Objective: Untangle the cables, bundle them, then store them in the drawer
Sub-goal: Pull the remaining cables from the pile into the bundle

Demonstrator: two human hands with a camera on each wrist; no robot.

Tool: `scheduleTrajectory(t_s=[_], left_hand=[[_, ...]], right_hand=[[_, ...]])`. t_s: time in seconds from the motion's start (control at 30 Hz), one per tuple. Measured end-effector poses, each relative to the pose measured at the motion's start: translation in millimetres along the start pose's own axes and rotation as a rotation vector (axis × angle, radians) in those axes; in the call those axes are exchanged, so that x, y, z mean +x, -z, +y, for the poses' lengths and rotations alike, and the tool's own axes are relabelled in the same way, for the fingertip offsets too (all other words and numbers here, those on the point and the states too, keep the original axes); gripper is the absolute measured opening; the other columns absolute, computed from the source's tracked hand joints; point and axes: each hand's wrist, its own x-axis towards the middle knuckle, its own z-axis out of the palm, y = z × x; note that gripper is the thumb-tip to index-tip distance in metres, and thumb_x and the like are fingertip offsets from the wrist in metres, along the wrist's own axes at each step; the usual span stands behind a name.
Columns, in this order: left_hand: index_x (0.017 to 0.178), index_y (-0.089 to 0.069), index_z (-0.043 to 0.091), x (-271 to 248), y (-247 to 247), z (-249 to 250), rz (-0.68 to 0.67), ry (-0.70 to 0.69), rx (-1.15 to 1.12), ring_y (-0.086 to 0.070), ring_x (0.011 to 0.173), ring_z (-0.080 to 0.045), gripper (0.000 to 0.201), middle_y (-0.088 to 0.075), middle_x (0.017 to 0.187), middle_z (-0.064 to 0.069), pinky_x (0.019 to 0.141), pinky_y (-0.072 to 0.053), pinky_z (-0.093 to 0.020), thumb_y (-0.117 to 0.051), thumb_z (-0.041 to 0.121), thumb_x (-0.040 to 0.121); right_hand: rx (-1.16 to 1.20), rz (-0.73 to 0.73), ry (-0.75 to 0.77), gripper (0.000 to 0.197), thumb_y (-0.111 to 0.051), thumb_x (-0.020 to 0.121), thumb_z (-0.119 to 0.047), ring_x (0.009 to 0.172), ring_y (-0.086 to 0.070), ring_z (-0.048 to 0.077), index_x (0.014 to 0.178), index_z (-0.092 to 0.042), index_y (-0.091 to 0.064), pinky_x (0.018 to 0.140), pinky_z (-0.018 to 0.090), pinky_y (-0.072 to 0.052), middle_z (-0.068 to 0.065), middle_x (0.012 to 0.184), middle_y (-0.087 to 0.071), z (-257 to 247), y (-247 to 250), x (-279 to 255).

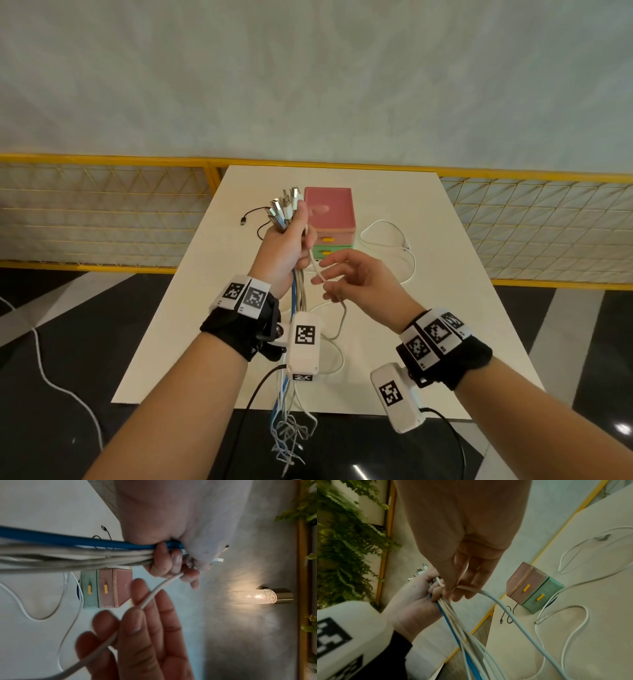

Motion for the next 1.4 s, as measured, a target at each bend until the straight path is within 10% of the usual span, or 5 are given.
scheduleTrajectory(t_s=[0.13,0.53,0.83,1.17,1.4], left_hand=[[0.068,-0.048,0.018,-3.7,-4.6,5.5,-0.027,0.014,-0.022,-0.032,0.045,-0.011,0.049,-0.025,0.056,0.000,0.046,-0.031,-0.025,-0.037,0.054,0.099],[0.091,-0.071,0.020,-22.8,24.7,70.2,-0.054,-0.234,0.105,-0.017,0.038,-0.008,0.025,-0.024,0.046,0.011,0.037,-0.016,-0.020,-0.054,0.038,0.096],[0.086,-0.064,0.009,-51.9,-17.1,36.4,-0.451,0.070,0.748,-0.033,0.036,-0.009,0.043,-0.062,0.054,-0.006,0.040,-0.029,-0.019,-0.044,0.044,0.101],[0.080,-0.063,0.018,-53.6,5.7,35.7,0.223,-0.276,0.481,-0.046,0.045,-0.004,0.028,-0.051,0.050,0.000,0.061,-0.039,-0.022,-0.049,0.031,0.101],[0.077,-0.056,0.018,-74.4,-15.2,33.9,-0.193,-0.280,0.749,-0.046,0.042,-0.003,0.023,-0.054,0.050,0.001,0.049,-0.037,-0.015,-0.051,0.016,0.100]], right_hand=[[-0.170,-0.097,-0.035,0.014,-0.052,0.095,-0.011,0.058,-0.055,0.015,0.099,-0.004,-0.063,0.063,0.024,-0.051,0.004,0.070,-0.066,0.8,-5.5,-7.2],[-0.651,-0.039,-0.078,0.027,-0.045,0.099,-0.025,0.052,-0.040,0.001,0.081,-0.019,-0.066,0.058,0.014,-0.033,-0.014,0.055,-0.047,12.8,53.9,-27.2],[-0.752,0.086,0.277,0.017,-0.053,0.094,-0.035,0.054,-0.044,0.010,0.086,-0.047,-0.062,0.057,0.024,-0.037,-0.005,0.067,-0.061,-54.2,41.1,-20.5],[-0.804,0.109,0.120,0.021,-0.048,0.096,-0.032,0.057,-0.044,0.019,0.084,-0.034,-0.065,0.058,0.031,-0.040,0.007,0.062,-0.052,-52.2,49.8,-41.0],[-0.781,0.045,0.257,0.019,-0.049,0.097,-0.023,0.051,-0.041,0.006,0.092,-0.026,-0.067,0.053,0.016,-0.030,-0.020,0.057,-0.052,-81.9,14.9,-54.1]])
